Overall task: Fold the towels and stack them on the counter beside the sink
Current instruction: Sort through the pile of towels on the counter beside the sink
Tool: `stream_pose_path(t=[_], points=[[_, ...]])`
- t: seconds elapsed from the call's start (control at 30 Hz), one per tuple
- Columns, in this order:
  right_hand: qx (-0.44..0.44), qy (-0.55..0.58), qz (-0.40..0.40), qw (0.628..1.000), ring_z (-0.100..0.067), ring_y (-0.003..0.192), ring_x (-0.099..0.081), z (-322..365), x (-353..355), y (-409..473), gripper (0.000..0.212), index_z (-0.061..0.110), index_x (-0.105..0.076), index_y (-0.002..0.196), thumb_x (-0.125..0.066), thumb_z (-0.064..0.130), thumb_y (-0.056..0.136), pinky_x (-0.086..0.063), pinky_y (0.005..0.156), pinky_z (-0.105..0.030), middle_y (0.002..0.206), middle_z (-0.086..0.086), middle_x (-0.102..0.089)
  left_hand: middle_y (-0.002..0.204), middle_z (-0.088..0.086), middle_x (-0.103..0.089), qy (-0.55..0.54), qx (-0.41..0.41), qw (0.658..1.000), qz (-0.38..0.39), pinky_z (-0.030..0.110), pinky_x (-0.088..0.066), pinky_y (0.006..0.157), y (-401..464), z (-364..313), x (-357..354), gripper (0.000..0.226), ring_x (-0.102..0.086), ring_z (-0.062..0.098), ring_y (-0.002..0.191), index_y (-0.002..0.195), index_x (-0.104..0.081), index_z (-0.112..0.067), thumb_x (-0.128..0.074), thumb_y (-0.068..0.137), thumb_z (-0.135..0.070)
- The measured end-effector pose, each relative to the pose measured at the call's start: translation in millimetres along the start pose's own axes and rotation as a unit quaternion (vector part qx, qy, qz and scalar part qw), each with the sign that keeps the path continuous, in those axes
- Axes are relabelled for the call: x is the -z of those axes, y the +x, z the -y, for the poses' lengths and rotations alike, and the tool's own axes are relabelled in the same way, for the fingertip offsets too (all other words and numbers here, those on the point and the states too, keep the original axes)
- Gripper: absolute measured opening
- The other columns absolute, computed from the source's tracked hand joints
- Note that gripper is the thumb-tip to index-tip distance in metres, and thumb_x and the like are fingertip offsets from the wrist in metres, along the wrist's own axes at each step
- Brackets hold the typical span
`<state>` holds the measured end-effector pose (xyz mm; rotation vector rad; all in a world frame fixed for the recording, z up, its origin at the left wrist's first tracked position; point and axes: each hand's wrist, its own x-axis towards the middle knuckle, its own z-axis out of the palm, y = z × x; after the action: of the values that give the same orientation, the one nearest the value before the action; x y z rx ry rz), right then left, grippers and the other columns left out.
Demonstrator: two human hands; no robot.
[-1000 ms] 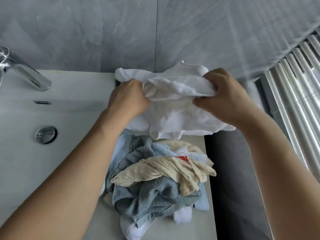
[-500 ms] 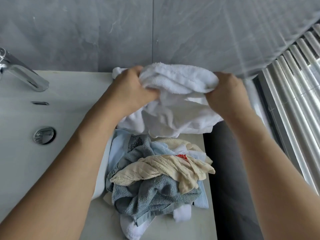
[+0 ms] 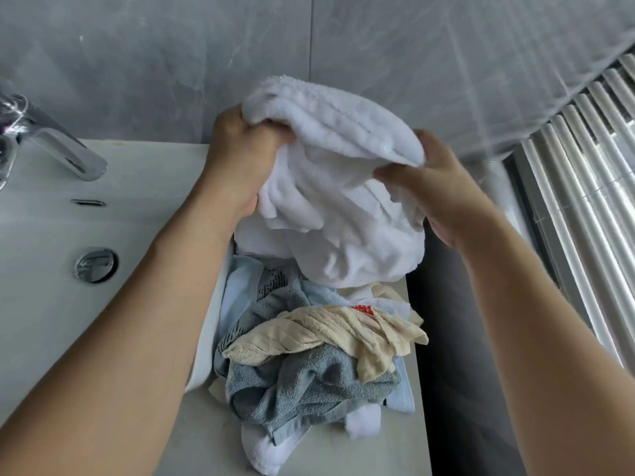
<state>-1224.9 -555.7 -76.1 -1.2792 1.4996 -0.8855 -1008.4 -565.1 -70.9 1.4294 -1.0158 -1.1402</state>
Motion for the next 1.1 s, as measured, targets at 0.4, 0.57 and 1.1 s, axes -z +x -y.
stream_pose_path(t=[0.4,0.57,1.1], points=[[-0.056,-0.186,-0.015,0.981,-0.017,0.067,-0.046,-73.0,-18.8,-15.4,0.022,0.013,-0.051,0.073,-0.060,0.026,0.088,-0.034,0.059,-0.029,0.070,0.003,-0.051,0.063,-0.006,-0.056,0.202,-0.014,0.974,-0.103,0.026,-0.039,0.053,-15.5,5.8,13.1,0.013,-0.051,0.015,0.057,0.071,-0.058,-0.021,-0.064,0.083,-0.022],[-0.044,-0.049,-0.029,0.997,-0.020,0.079,-0.060,-34.9,-16.8,-14.2,0.015,0.021,-0.056,0.086,-0.055,0.033,0.077,-0.053,0.068,-0.043,0.086,-0.002,-0.062,0.096,-0.014,-0.073,0.309,0.095,0.920,0.220,0.028,-0.052,0.086,-41.7,2.5,24.0,0.054,-0.068,0.008,0.093,0.107,-0.066,-0.038,-0.083,0.062,-0.061],[-0.048,-0.008,0.165,0.985,-0.038,0.086,-0.066,0.5,24.7,-86.5,0.034,-0.005,-0.064,0.100,-0.057,0.011,0.071,-0.053,0.083,-0.047,0.094,-0.024,-0.067,0.115,0.018,-0.072,0.153,0.228,0.834,0.478,0.048,-0.050,0.100,-99.9,6.6,42.1,0.045,-0.068,0.036,0.109,0.113,-0.072,-0.010,-0.078,0.069,-0.014]])
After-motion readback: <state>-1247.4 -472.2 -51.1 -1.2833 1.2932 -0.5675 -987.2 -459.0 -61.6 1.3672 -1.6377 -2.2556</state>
